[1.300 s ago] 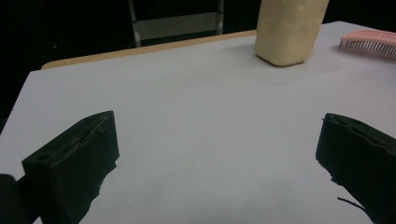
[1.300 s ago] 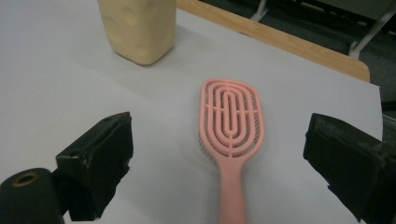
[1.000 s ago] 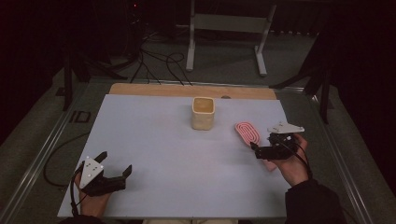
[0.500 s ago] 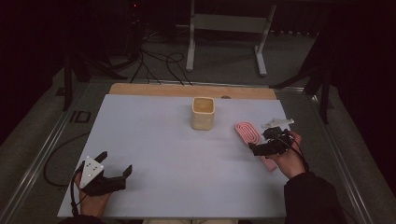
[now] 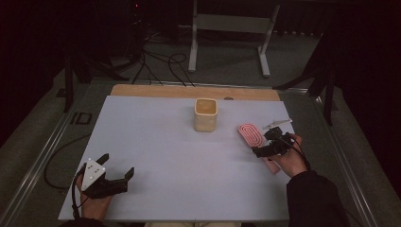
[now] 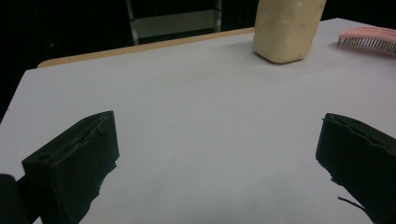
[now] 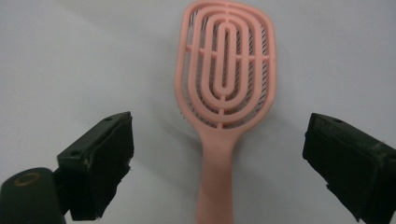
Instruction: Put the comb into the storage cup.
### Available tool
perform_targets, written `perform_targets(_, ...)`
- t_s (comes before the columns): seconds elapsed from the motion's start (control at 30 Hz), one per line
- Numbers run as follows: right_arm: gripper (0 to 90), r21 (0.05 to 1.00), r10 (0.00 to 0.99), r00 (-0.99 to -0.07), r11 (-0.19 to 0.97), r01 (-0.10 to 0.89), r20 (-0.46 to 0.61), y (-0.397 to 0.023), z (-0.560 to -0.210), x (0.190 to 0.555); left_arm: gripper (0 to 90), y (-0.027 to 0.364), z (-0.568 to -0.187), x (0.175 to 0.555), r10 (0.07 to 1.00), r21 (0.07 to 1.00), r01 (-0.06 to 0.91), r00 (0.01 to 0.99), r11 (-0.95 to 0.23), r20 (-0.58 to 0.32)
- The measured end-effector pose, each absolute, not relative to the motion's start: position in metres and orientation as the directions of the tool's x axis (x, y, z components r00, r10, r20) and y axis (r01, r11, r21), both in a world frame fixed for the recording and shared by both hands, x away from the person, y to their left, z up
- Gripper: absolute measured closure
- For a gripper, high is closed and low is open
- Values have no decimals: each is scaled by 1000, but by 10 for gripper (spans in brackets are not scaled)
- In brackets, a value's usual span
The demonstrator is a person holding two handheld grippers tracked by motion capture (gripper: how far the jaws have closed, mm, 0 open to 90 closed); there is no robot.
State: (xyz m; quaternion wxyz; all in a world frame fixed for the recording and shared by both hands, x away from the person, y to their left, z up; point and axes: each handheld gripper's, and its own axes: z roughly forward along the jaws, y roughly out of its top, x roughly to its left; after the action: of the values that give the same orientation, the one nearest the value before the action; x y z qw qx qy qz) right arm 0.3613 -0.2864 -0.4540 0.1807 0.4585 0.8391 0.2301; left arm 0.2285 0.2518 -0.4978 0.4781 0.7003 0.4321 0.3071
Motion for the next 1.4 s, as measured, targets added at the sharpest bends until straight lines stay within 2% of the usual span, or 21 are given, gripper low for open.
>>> perform_targets(0.4, 89, 487, 858, -509, 475, 733, -71, -287, -471, 373, 1, 251, -498, 229, 897, 933, 316, 441, -173, 17)
perform_targets(0.77, 169, 417, 848, -527, 498, 761, -50, -284, -481, 378, 2, 250, -498, 229, 896, 931, 317, 444, -180, 22)
perform_targets(1.0, 358, 367, 861, -504, 493, 789, -70, -282, -488, 382, 2, 250, -499, 229, 896, 930, 318, 444, -182, 23)
perform_targets(1.03, 358, 367, 861, -504, 493, 789, -70, -282, -488, 382, 1, 250, -499, 229, 896, 930, 318, 444, -182, 23)
perform_targets(1.07, 420, 355, 863, -500, 489, 797, -66, -282, -489, 384, 2, 250, -499, 229, 896, 930, 318, 444, -183, 24)
perform_targets(1.2, 465, 350, 860, -505, 494, 796, -64, -283, -490, 385, 1, 250, -499, 229, 896, 930, 318, 444, -183, 24)
perform_targets(1.23, 521, 348, 859, -508, 496, 795, -64, -281, -490, 386, 2, 250, -499, 229, 895, 929, 319, 445, -186, 26)
perform_targets(1.27, 536, 345, 860, -506, 495, 798, -66, -280, -490, 385, 2, 250, -499, 230, 895, 929, 319, 445, -187, 27)
perform_targets(1.4, 562, 344, 859, -508, 496, 798, -60, -279, -490, 386, 2, 250, -499, 229, 895, 929, 319, 446, -189, 29)
